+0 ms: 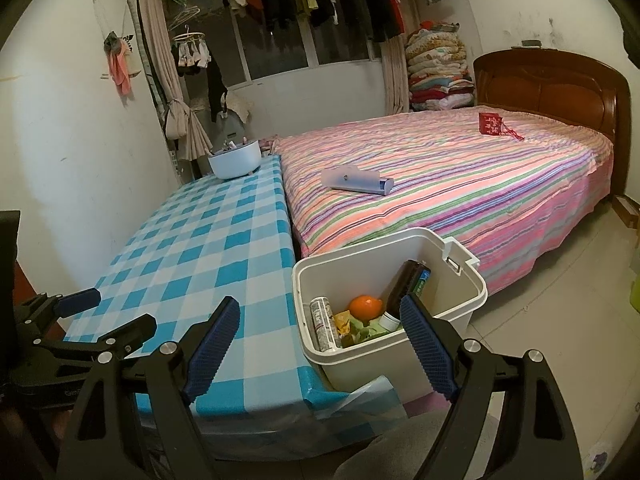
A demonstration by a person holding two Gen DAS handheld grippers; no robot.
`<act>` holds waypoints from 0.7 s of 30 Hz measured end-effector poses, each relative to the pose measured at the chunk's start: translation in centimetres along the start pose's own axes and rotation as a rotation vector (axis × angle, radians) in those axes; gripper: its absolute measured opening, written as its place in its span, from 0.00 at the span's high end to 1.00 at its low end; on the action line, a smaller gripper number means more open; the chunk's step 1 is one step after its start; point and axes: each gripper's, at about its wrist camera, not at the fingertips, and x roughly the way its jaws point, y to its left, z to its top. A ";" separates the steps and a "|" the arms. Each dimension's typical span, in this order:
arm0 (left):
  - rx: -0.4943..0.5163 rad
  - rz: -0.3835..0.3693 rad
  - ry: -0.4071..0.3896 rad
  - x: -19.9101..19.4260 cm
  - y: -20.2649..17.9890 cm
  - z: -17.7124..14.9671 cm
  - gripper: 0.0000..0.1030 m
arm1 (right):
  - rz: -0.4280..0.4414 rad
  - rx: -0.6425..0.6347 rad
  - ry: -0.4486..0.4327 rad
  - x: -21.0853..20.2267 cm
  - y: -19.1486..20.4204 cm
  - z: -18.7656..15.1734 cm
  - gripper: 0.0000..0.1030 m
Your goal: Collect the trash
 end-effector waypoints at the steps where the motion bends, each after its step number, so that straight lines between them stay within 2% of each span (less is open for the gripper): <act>1: 0.003 -0.001 0.000 0.0 -0.1 0.0 0.08 | 0.000 0.001 0.000 0.1 0.0 0.0 0.22; 21: 0.042 -0.035 0.014 0.0 -1.5 0.3 0.08 | -0.003 0.028 0.000 0.2 -1.2 -0.7 0.22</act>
